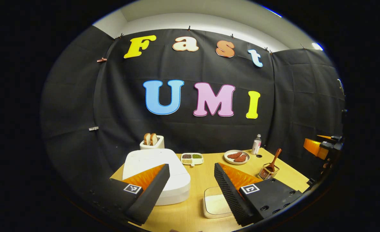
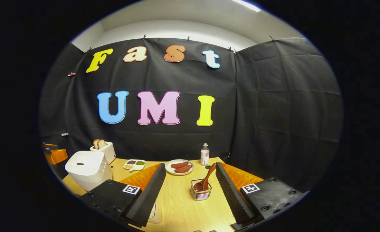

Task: Close the left gripper, press the button to open the rice cooker; take a wooden spoon from the chopstick holder with the right hand, scoop a spoonful of rice and pour it into the rice cooker, then put the wooden spoon back into the chopstick holder.

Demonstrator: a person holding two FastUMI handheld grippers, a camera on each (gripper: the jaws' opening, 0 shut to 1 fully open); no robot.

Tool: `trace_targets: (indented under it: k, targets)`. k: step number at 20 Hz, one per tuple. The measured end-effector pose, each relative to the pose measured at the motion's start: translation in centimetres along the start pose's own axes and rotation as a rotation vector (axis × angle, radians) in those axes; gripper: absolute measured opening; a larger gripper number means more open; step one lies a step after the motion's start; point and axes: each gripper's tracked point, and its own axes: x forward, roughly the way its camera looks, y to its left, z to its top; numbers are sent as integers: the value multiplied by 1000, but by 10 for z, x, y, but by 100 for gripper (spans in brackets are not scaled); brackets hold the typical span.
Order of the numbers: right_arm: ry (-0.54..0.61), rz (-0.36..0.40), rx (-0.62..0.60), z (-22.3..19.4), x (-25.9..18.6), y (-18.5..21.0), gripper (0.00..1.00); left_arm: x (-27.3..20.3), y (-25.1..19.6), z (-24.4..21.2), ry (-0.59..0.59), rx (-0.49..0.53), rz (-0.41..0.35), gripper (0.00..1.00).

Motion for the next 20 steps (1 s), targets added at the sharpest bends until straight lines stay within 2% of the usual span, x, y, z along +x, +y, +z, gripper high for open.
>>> trace_targets:
  k: [3, 5, 7, 8, 9, 13, 15, 17, 18, 20]
  targets:
    - [-6, 6, 5, 2, 10, -7, 98, 17, 13, 11, 6, -21, 37, 95]
    - [2, 9, 10, -1, 19, -9, 98, 31, 26, 18, 10, -34, 59, 88]
    - [13, 6, 12, -3, 26, -13, 98, 46, 43, 22, 17, -38, 88, 77]
    - [22, 3, 14, -6, 29, -16, 98, 54, 49, 23, 24, -42, 95, 66]
    - [30, -2, 17, -9, 32, -17, 98, 63, 56, 24, 33, -45, 99, 60]
    - [57, -21, 12, -21, 37, -28, 98, 100, 85, 8, 113, -58, 120, 46]
    - [62, -33, 4, -22, 37, -35, 98, 118, 101, -9, 174, -62, 146, 35]
    - [79, -27, 34, -26, 37, -36, 98, 130, 99, -29, 236, -101, 121, 25]
    - [93, -30, 45, -30, 37, -38, 98, 136, 105, -41, 266, -120, 141, 18]
    - [106, -45, 39, -35, 36, -47, 98, 146, 117, -59, 311, -159, 169, 10]
